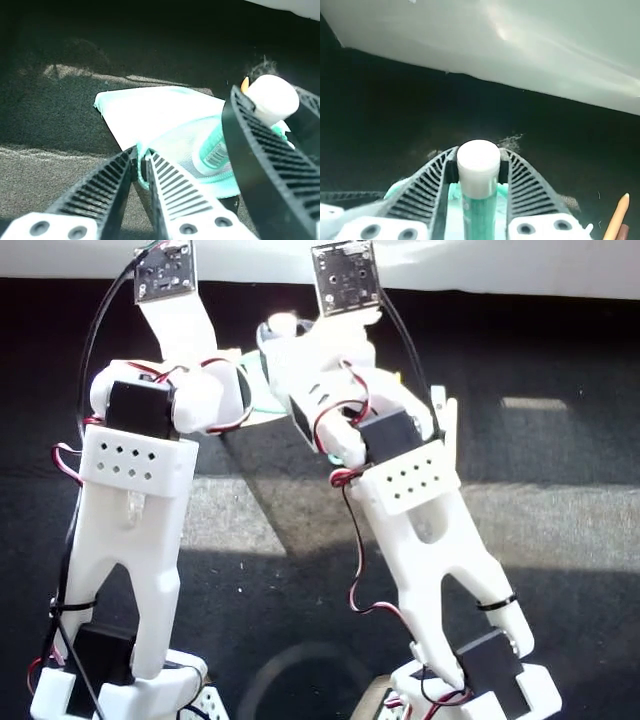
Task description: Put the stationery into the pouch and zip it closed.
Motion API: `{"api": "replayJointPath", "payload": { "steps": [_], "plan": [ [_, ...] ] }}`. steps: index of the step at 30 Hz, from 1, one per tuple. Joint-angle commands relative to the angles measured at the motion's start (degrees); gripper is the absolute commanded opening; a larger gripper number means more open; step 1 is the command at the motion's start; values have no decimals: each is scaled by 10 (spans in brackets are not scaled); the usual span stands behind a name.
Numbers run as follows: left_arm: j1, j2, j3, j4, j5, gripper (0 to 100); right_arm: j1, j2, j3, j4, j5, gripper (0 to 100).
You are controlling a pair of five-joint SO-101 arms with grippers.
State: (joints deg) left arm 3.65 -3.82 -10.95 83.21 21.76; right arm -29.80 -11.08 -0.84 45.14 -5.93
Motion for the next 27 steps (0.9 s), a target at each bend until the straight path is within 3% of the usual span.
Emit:
{"api": "replayJointPath", "payload": {
  "steps": [1, 9, 12, 20, 23, 27],
  "plan": [
    [4, 23, 0, 8, 7, 9, -5, -1, -21, 53, -2, 254],
    [4, 23, 2, 10, 6, 9, 7, -81, -57, 65, -1, 255],
    [4, 22, 2, 10, 6, 9, 60, -124, -58, 65, -1, 255],
    [4, 23, 4, 11, 5, 9, 296, -161, -50, 95, -2, 215],
    [4, 23, 1, 11, 5, 9, 336, -131, 4, 107, 0, 146],
    [4, 23, 1, 11, 5, 9, 360, -40, 73, 107, 0, 149]
  ]
}}
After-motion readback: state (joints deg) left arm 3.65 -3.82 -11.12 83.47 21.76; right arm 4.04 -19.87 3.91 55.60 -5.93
